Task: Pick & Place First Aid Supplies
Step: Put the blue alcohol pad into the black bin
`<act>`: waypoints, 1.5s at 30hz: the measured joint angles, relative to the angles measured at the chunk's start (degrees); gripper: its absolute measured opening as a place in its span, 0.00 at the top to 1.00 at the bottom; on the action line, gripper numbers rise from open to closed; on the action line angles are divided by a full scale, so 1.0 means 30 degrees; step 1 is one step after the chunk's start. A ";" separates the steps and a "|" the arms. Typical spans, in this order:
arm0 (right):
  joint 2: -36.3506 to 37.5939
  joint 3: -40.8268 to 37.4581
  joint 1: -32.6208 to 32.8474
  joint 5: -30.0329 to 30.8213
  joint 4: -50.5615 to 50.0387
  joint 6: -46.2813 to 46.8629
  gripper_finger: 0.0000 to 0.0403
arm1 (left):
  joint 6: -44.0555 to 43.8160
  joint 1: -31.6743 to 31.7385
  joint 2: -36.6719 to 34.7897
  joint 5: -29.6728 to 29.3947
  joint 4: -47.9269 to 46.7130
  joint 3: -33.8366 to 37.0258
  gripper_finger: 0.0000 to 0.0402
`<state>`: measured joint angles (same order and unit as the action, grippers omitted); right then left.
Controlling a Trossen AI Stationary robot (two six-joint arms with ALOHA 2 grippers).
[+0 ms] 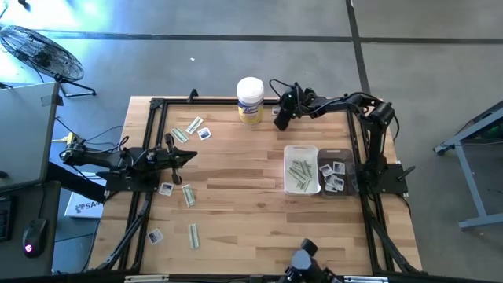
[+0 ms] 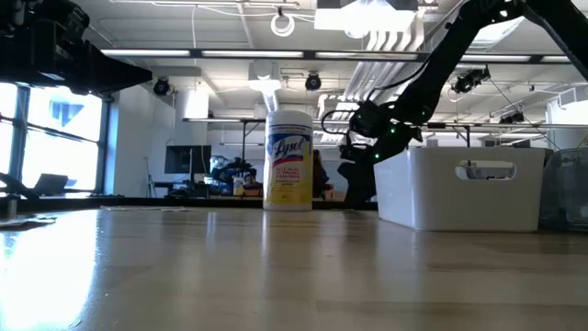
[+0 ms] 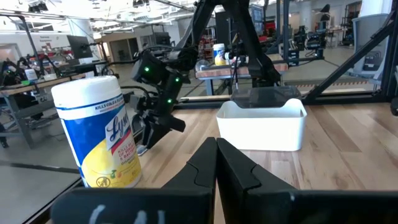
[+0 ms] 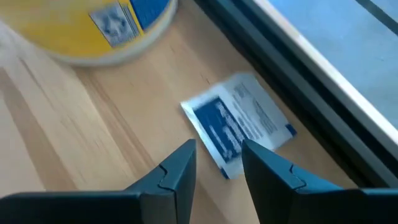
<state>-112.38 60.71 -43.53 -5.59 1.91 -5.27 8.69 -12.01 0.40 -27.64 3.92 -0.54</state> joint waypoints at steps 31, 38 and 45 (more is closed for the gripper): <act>0.1226 -0.0437 0.0939 0.0338 0.0677 -0.0579 0.69 | -0.0002 -0.0001 -0.0003 0.0004 0.0000 -0.0004 1.00; -0.0626 0.0291 0.0934 0.0746 0.1459 0.0486 0.69 | 0.0000 -0.0001 -0.0007 0.0000 -0.0005 -0.0004 1.00; -0.0544 0.2452 0.0798 0.1267 -0.4909 -0.0497 0.69 | -0.0001 0.0002 0.0000 0.0006 -0.0006 -0.0006 1.00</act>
<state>-114.01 68.06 -41.13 -1.79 -12.82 -6.77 8.69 -12.00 0.40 -27.62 3.90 -0.56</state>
